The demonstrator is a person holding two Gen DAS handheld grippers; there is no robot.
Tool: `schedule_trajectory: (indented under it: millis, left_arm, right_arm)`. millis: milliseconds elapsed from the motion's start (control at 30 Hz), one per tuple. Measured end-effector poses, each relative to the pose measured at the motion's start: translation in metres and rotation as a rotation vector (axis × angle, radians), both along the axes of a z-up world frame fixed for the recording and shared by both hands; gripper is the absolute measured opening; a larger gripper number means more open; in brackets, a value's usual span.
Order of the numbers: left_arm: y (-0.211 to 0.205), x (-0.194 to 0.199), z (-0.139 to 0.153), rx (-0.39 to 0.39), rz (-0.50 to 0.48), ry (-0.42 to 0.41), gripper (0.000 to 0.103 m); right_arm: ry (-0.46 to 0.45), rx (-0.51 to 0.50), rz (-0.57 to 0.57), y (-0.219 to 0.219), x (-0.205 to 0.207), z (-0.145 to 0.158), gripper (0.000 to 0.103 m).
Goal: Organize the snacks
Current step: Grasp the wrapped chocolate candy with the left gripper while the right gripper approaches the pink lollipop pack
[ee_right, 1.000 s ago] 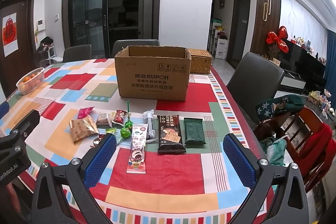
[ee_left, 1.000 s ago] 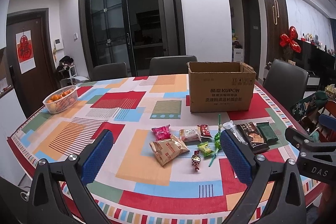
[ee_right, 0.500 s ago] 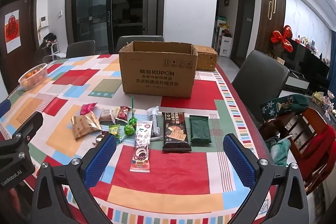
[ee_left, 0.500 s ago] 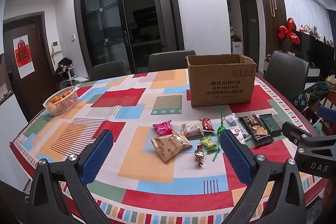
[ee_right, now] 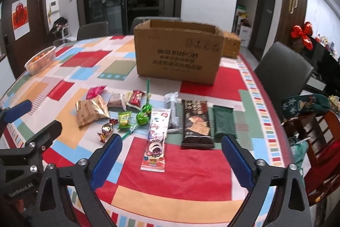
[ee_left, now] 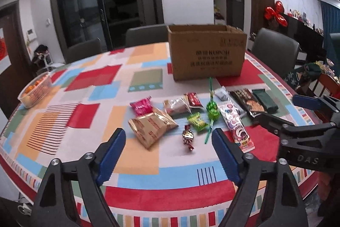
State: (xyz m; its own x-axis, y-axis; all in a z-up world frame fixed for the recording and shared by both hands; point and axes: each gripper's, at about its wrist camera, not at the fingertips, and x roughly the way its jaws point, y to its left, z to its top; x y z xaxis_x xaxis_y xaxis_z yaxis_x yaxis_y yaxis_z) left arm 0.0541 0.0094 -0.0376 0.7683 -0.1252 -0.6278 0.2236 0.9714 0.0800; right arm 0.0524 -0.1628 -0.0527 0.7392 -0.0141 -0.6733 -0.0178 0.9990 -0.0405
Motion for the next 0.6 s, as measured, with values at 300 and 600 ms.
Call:
schedule_trajectory:
  millis: [300, 600]
  left_arm:
    - [-0.006, 0.029, -0.028, 0.014, -0.062, 0.078, 0.071]
    - [-0.017, 0.06, -0.058, 0.019, -0.123, 0.17, 0.058]
  right_arm:
    - [0.123, 0.02, 0.064, 0.013, 0.04, -0.036, 0.072]
    - [0.238, 0.065, 0.074, 0.01, 0.074, -0.067, 0.056]
